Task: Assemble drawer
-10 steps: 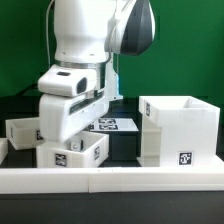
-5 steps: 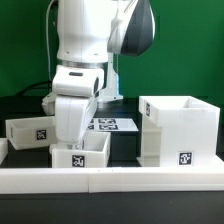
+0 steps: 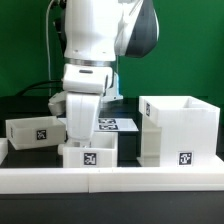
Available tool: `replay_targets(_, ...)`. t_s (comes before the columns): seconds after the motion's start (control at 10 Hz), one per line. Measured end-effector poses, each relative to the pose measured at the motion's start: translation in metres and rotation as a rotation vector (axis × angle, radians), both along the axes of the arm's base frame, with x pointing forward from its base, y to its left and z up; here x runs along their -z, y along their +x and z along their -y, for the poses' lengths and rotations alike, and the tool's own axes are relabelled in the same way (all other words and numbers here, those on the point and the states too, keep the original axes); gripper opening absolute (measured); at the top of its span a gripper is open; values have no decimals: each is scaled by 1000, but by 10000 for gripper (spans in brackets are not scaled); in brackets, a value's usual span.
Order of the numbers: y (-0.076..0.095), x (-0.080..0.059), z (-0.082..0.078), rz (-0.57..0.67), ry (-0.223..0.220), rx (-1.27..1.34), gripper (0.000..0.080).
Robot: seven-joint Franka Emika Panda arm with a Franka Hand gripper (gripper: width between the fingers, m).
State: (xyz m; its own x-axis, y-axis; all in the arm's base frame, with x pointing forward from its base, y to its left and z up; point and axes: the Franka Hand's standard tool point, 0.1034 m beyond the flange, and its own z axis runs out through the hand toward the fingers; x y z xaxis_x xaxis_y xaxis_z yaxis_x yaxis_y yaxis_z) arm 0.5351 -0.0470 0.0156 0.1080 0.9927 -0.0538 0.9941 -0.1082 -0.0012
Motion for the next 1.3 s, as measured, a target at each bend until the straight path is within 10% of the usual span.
replay_targets(1.3,8,1,-28,-20,-7,-55,41)
